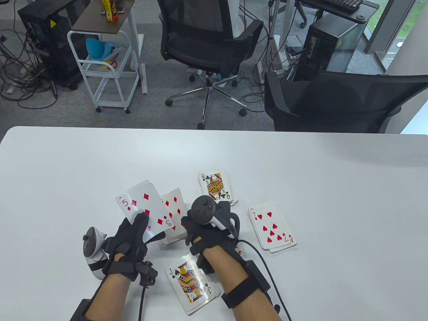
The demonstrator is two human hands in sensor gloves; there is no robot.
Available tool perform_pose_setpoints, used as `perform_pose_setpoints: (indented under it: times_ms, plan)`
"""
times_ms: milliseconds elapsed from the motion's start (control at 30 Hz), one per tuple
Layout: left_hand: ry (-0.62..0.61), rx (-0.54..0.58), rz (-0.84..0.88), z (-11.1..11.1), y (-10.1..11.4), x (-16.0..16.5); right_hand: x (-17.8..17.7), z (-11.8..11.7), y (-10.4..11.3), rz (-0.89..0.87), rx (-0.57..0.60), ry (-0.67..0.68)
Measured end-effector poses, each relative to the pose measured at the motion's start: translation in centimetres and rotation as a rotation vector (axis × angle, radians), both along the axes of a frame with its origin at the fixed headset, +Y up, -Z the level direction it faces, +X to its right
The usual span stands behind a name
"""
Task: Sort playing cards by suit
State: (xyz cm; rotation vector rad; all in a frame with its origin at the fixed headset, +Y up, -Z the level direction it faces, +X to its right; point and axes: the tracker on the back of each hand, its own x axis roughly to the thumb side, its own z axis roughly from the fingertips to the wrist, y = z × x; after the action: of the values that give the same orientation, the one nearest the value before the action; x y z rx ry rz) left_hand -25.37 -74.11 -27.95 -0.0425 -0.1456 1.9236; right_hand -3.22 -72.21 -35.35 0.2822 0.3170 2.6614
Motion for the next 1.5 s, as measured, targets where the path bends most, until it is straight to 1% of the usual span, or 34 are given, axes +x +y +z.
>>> perform_pose_setpoints:
  times_ms: [67, 100, 133, 167, 233, 300, 367, 433, 600, 633, 733, 900, 1033, 1067, 1133, 1200, 1233, 1300, 1367, 1433, 1500]
  plan:
    - [-0.002, 0.0, 0.002, 0.0, 0.0, 0.0, -1.0, -0.4, -0.5, 0.05, -0.012, 0.001]
    - [-0.003, -0.001, 0.003, 0.0, 0.0, 0.0, -1.7, -0.7, -1.1, 0.121, -0.013, -0.007]
    - [-0.004, -0.001, 0.003, 0.0, 0.0, 0.1, -2.0, -0.8, -1.3, 0.15, -0.008, -0.008]
    - [-0.006, -0.001, 0.002, 0.0, 0.0, 0.1, -2.4, -0.9, -1.9, 0.228, 0.015, -0.017]
    - [-0.009, -0.001, 0.0, 0.1, 0.0, 0.1, -2.6, -0.9, -2.4, 0.314, 0.055, -0.023]
    - [-0.013, -0.002, -0.001, 0.1, 0.0, 0.2, -2.4, -0.8, -2.6, 0.327, 0.077, -0.027]
    - [-0.02, -0.003, -0.004, 0.1, -0.1, 0.3, -1.5, -0.4, -2.1, 0.285, 0.118, -0.04]
    - [-0.029, -0.004, -0.011, 0.1, -0.1, 0.4, 0.0, 0.3, -1.1, 0.202, 0.159, -0.058]
    - [-0.065, -0.009, -0.041, 0.2, -0.3, 1.3, 5.2, 2.7, 1.2, -0.095, 0.253, -0.106]
    - [-0.073, -0.009, -0.047, 0.3, -0.3, 1.5, 5.8, 3.1, 1.4, -0.13, 0.261, -0.109]
    - [-0.124, -0.012, -0.089, 0.5, -0.5, 2.8, 8.8, 5.0, 2.1, -0.296, 0.318, -0.113]
    - [-0.207, -0.038, -0.154, 0.7, -1.4, 5.0, 10.3, 6.5, 3.0, -0.416, 0.306, -0.075]
    - [-0.24, -0.042, -0.261, 0.7, -2.1, 5.7, 10.5, 6.8, 2.4, -0.479, 0.296, -0.039]
    - [-0.254, -0.053, -0.273, 0.6, -2.4, 5.9, 10.3, 6.7, 2.2, -0.49, 0.264, -0.013]
    - [-0.27, -0.07, -0.268, 0.5, -2.8, 6.0, 10.2, 6.7, 2.1, -0.486, 0.243, 0.016]
    - [-0.271, -0.078, -0.26, 0.4, -3.1, 6.1, 9.9, 6.8, 2.1, -0.414, 0.243, 0.024]
    - [-0.269, -0.076, -0.251, 0.4, -3.1, 6.1, 9.6, 6.7, 1.9, -0.332, 0.227, 0.048]
    - [-0.26, -0.078, -0.235, 0.5, -3.1, 6.2, 9.2, 6.7, 1.5, -0.268, 0.195, 0.079]
    - [-0.257, -0.075, -0.237, 0.5, -3.1, 6.3, 8.7, 6.6, 0.9, -0.298, 0.202, 0.109]
    - [-0.239, -0.068, -0.238, 0.6, -3.1, 6.3, 8.0, 6.7, 0.5, -0.318, 0.178, 0.148]
    - [-0.225, -0.068, -0.238, 0.7, -3.1, 6.3, 7.7, 6.9, 0.5, -0.315, 0.205, 0.151]
